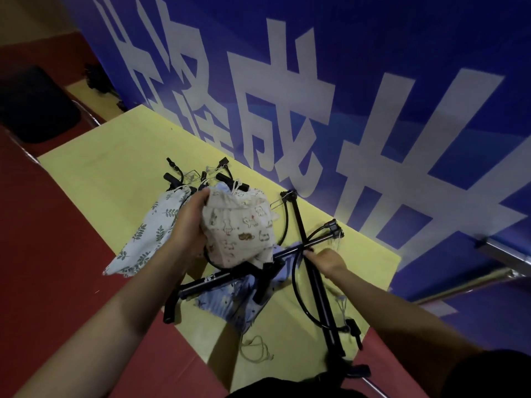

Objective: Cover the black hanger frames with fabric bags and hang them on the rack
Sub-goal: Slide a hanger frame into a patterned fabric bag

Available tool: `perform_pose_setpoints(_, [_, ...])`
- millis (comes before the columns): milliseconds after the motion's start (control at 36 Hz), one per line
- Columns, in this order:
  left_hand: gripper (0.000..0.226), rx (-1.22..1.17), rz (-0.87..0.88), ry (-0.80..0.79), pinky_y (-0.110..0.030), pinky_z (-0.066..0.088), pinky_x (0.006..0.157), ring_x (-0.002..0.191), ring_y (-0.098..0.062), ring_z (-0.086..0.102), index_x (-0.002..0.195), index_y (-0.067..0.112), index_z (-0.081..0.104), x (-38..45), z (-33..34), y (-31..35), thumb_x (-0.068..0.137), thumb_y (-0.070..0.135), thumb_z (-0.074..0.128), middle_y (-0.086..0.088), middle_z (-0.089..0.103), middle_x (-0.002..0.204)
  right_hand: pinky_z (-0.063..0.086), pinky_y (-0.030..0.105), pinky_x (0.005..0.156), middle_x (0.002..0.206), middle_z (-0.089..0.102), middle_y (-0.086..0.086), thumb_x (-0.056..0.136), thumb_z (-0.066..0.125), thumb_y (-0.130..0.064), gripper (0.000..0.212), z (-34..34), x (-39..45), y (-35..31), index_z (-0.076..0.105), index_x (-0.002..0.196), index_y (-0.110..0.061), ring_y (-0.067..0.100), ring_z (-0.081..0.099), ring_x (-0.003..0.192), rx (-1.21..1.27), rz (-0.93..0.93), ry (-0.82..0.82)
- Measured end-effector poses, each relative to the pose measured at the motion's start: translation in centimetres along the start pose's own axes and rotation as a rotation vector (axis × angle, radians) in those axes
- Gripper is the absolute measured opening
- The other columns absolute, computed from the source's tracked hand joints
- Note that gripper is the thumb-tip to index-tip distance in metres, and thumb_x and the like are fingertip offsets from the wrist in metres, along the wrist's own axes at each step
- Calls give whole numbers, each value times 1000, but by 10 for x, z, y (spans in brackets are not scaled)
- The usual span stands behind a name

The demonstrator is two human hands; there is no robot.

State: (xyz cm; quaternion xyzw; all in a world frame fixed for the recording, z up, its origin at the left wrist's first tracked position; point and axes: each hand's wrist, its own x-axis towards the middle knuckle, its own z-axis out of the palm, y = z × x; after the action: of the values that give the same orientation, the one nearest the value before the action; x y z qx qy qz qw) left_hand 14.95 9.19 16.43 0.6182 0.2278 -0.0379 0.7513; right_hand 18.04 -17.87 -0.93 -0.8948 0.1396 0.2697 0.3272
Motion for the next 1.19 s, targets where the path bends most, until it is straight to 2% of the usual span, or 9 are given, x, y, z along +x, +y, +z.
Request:
perform_pose_setpoints(139, [32, 12, 109, 150, -39, 53, 78, 74, -26, 70, 95, 11, 64, 8, 3, 3, 97, 38, 49, -8, 69, 80, 50, 33, 66, 77, 62, 8, 93, 51, -55, 45, 35, 0, -11, 60, 79, -13, 32, 64, 77, 117, -18, 26])
perform_pose_setpoints(222, [30, 109, 241, 229, -32, 48, 69, 64, -20, 64, 80, 17, 63, 11, 2, 5, 96, 38, 48, -1, 63, 67, 55, 38, 77, 77, 66, 11, 94, 49, -52, 48, 37, 15, -18, 60, 70, -13, 35, 68, 85, 200, 48, 41])
perform_pose_setpoints(333, [31, 274, 388, 301, -14, 40, 50, 50, 2, 53, 74, 16, 60, 9, 4, 6, 100, 25, 45, 3, 57, 67, 47, 33, 68, 67, 61, 8, 95, 48, -49, 49, 36, 24, -21, 58, 63, -13, 32, 66, 79, 202, 42, 58])
perform_pose_setpoints(444, [34, 382, 388, 239, -27, 44, 61, 67, -13, 58, 83, 7, 64, 9, 3, -1, 98, 32, 46, -8, 63, 80, 48, 36, 76, 96, 66, 16, 93, 55, -40, 35, 36, 28, -4, 67, 94, -7, 36, 63, 92, 216, 23, 303])
perform_pose_setpoints(556, [50, 417, 355, 184, -32, 36, 65, 71, -18, 49, 82, -6, 55, 11, 5, -11, 89, 43, 48, -25, 54, 80, 48, 37, 85, 104, 66, 16, 89, 56, -50, 45, 38, 35, 6, 69, 106, -11, 37, 61, 99, 153, 29, 264])
perform_pose_setpoints(750, [45, 455, 279, 113, -33, 36, 62, 68, -24, 44, 86, -13, 50, 22, 13, -22, 101, 29, 46, -39, 47, 82, 48, 36, 87, 106, 69, 17, 90, 55, -55, 54, 27, 64, -10, 68, 103, -4, 37, 62, 101, 418, 264, 181])
perform_pose_setpoints(889, [59, 436, 300, 81, -35, 38, 64, 70, -24, 47, 85, -12, 50, 28, 1, -22, 92, 46, 51, -38, 47, 81, 44, 34, 82, 97, 61, 11, 95, 54, -40, 37, 25, 71, -20, 59, 101, -5, 33, 60, 94, 720, 246, 184])
perform_pose_setpoints(1028, [44, 438, 338, 122, -28, 24, 54, 49, -14, 29, 71, -5, 42, 33, -11, -20, 101, 26, 46, -10, 29, 57, 48, 45, 94, 106, 64, 16, 97, 49, -39, 42, 27, 77, -27, 57, 114, -2, 37, 62, 101, 821, 226, 209])
perform_pose_setpoints(1194, [35, 408, 355, 217, -29, 42, 64, 70, -18, 54, 87, -4, 62, 36, -22, -19, 101, 24, 47, -7, 59, 77, 53, 41, 80, 100, 69, 16, 84, 53, -30, 35, 25, 81, -16, 65, 101, -2, 38, 65, 93, 611, 338, 105])
